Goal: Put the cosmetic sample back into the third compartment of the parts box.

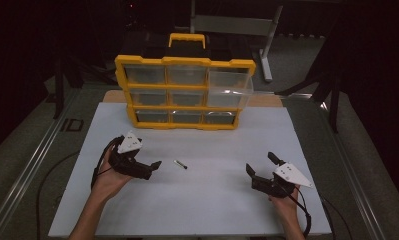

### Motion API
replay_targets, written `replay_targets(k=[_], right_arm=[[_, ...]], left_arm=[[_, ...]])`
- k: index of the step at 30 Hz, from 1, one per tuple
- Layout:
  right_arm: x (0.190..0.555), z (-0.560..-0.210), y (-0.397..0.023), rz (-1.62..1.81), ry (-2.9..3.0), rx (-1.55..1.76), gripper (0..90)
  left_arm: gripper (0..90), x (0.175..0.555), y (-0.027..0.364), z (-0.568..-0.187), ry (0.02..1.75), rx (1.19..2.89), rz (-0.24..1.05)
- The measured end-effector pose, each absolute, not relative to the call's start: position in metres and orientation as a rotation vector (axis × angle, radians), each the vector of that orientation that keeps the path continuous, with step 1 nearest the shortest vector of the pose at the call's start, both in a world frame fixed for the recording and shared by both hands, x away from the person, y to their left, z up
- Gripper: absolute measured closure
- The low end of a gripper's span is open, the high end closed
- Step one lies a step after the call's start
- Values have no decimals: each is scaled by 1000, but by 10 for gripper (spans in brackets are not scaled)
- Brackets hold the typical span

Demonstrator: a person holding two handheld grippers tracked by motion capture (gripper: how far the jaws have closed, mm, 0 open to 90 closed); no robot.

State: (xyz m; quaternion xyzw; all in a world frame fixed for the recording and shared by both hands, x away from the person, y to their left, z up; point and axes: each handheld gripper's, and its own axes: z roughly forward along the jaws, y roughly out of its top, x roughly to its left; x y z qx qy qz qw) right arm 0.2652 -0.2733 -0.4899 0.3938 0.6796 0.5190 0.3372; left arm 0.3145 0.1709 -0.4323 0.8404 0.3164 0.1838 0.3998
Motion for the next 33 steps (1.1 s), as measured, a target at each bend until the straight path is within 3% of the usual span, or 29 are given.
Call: replay_targets(k=[33], right_arm=[[266,-489,-274,1343,1775,1032,111]], left_arm=[[1,360,121,-418,619,2356,388]])
